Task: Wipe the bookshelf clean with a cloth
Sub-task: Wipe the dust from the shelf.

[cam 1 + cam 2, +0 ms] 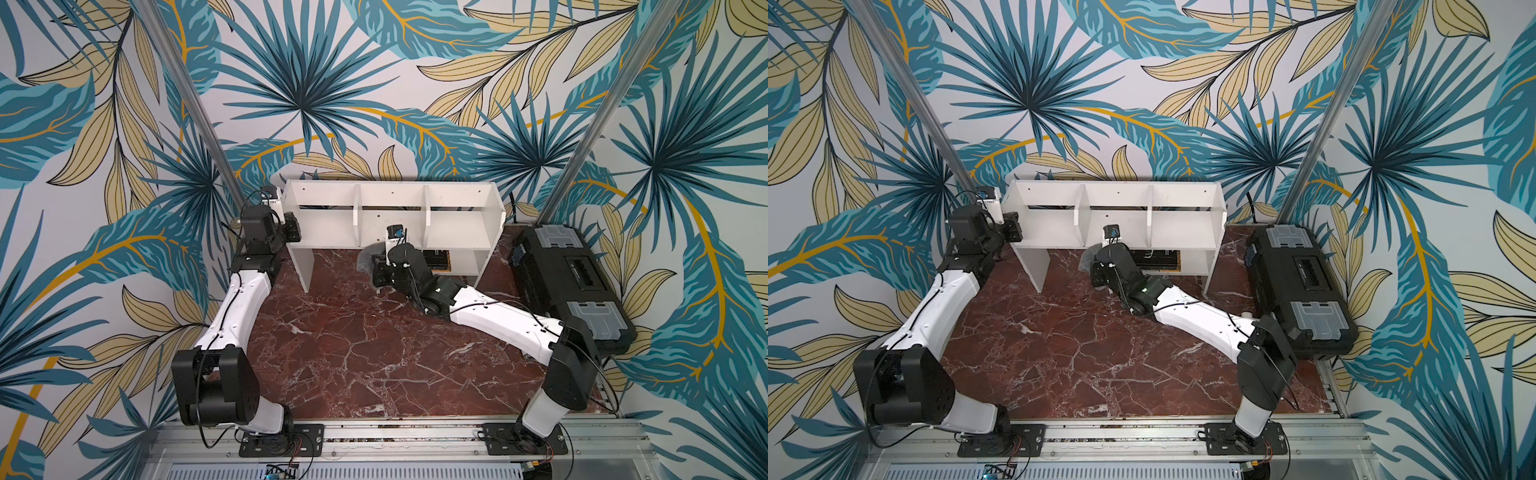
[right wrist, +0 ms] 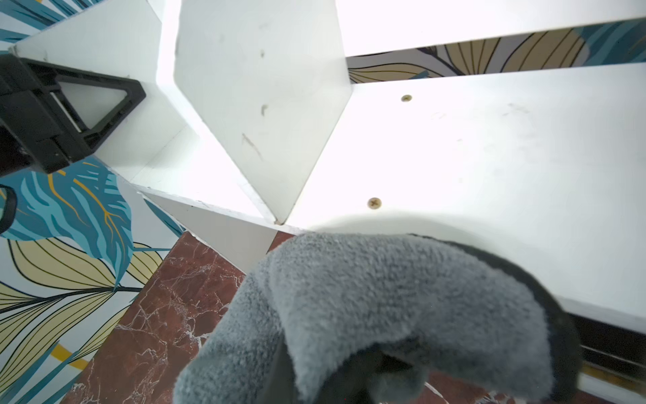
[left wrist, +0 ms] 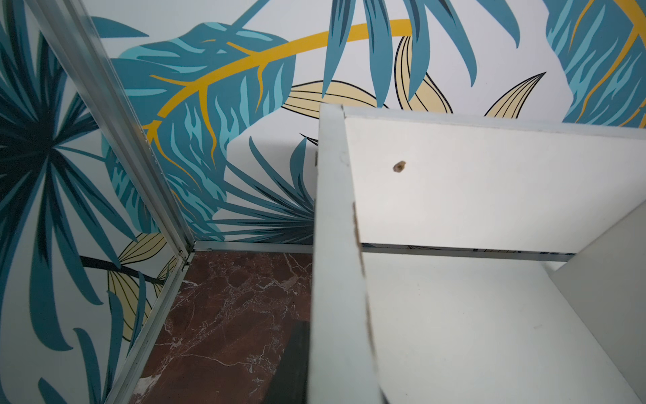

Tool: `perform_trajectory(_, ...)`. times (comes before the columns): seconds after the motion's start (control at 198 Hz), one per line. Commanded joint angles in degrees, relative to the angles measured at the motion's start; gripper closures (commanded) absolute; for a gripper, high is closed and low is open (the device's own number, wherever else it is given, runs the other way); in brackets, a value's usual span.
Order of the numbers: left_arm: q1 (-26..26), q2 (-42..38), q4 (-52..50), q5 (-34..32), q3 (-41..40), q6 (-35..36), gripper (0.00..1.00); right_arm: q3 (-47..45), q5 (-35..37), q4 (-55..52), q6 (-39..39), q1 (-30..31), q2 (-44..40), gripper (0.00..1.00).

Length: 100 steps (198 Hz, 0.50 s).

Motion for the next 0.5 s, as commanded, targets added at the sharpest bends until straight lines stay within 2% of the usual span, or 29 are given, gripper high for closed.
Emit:
perform_trajectory(0.0,0.26,0.57,-3.13,3.84,-2.69,-5.93,1.0,4.36,-2.2,1.53,-0.2,1.29,4.61,1.0)
perform_trajectory(0.181,0.24,-0.19,-2.81,4.41,-2.74,-6.7,1.0,13.68,-4.65,2.12,-1.34,3.3,12.05,1.0)
perform_trajectory(0.499,0.2,-0.47,-2.31,5.9,-2.7,-8.56,1.0,30.56,-5.76,2.46,1.61,4.96,25.68,1.0)
